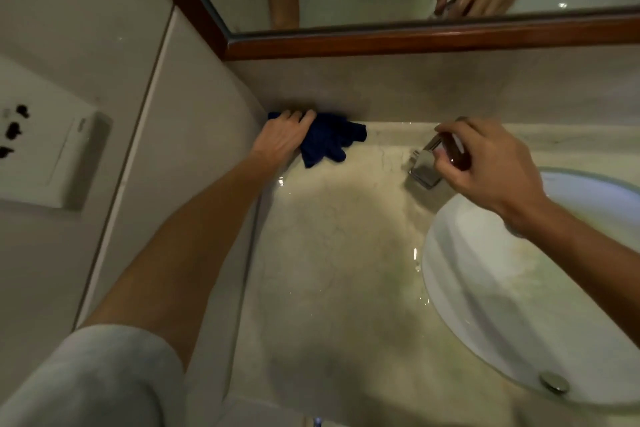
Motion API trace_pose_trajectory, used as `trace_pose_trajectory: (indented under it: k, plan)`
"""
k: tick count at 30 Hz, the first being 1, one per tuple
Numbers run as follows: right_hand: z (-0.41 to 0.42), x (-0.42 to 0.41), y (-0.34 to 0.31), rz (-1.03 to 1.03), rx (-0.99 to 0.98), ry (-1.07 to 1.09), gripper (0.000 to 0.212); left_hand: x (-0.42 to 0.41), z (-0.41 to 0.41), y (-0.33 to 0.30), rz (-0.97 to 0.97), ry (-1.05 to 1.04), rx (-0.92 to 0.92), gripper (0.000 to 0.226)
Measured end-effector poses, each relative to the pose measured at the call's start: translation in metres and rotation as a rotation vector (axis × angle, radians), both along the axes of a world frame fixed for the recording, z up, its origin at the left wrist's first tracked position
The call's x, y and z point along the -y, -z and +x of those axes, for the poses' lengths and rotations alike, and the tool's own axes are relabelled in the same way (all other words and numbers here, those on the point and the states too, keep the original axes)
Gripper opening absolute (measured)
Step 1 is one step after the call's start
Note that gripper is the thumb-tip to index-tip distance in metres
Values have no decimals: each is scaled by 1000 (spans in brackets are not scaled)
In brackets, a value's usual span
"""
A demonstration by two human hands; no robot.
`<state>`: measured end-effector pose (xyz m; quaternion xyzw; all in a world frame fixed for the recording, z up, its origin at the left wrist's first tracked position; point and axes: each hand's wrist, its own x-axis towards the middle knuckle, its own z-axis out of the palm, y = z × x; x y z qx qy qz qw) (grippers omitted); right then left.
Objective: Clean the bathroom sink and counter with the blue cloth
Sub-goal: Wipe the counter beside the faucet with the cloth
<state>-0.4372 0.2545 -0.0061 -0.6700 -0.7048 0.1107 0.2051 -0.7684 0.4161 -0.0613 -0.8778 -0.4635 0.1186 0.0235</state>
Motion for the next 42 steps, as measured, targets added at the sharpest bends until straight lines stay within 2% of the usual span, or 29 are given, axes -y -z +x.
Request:
trace_pose_trajectory:
  k: [4,6,11,16,24,30,33,39,42]
  plan:
    - [2,1,3,31,21,-15,44,24,-12,2,16,-33,117,37]
    - [3,0,5,30,32,-31,42,41,-18,6,24,-66,137,41]
    - [3,2,5,68,6,-52,42,66,-24,7,-15,-138,59,54]
    - [3,4,3,80,-6,-67,41,98,-32,6,-69,-196,29,54]
    - [2,5,-2,84,-23,-75,45,216,-60,5,-37,-300,-9,48]
    - [3,9,-5,61,-43,-84,50,303,-66,4,-8,-430,-50,58]
    - [3,9,-6,44,-59,-82,53,343,-68,9,6,-545,7,68]
    - [3,10,-6,28,-42,-81,54,410,-59,15,16,-996,72,75]
    - [2,10,-8,21,-27,-80,55,424,-37,14,24,-1120,149,70]
